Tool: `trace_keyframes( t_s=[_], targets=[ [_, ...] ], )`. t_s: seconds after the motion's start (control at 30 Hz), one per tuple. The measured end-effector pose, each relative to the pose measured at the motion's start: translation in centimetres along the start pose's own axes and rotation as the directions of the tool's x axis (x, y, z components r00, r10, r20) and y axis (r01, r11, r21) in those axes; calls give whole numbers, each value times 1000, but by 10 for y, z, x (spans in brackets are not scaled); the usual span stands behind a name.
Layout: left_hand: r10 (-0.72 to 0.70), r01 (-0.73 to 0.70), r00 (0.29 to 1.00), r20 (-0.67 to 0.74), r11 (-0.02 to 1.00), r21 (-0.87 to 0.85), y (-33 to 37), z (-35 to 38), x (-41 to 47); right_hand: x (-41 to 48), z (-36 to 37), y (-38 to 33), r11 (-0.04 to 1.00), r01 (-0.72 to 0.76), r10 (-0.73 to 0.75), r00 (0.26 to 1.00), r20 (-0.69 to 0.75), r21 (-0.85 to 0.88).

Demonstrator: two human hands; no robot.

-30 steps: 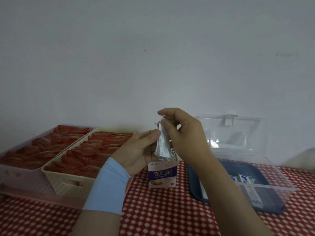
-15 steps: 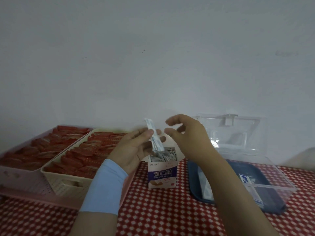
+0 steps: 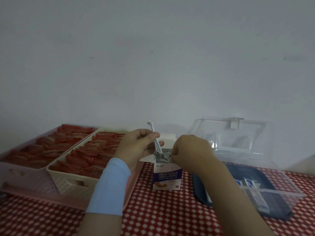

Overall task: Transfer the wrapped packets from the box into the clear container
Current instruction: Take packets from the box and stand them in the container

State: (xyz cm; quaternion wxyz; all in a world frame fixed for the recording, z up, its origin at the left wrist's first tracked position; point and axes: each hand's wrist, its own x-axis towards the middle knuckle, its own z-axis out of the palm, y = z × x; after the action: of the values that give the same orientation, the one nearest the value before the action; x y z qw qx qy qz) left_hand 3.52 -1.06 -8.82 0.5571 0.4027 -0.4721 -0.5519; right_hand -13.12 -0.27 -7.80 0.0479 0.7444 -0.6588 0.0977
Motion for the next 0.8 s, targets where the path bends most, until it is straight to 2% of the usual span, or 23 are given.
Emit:
trace_keyframes(
  t_s=[0.13,0.27,0.4,0.6,0.8],
  targets=[
    [-3,3,1000,2,999,44,-1,1,1,-2,-8,2,999,38,-36,994,-106,13],
    [10,-9,1000,-11,997,73,-1,1,1,-3,-13,6,963,54,10,972,-235,265],
    [19,-16,999,-31,997,81,0,1,1,-1,-3,6,859,72,6,989,-150,507],
    [53,-49,997,-51,995,83,2,-1,1,1,-7,16,751,28,34,996,-81,659],
    [75,-66,995,-72,991,120,2,-1,1,-5,-9,17,471,-65,39,998,53,880]
  ],
)
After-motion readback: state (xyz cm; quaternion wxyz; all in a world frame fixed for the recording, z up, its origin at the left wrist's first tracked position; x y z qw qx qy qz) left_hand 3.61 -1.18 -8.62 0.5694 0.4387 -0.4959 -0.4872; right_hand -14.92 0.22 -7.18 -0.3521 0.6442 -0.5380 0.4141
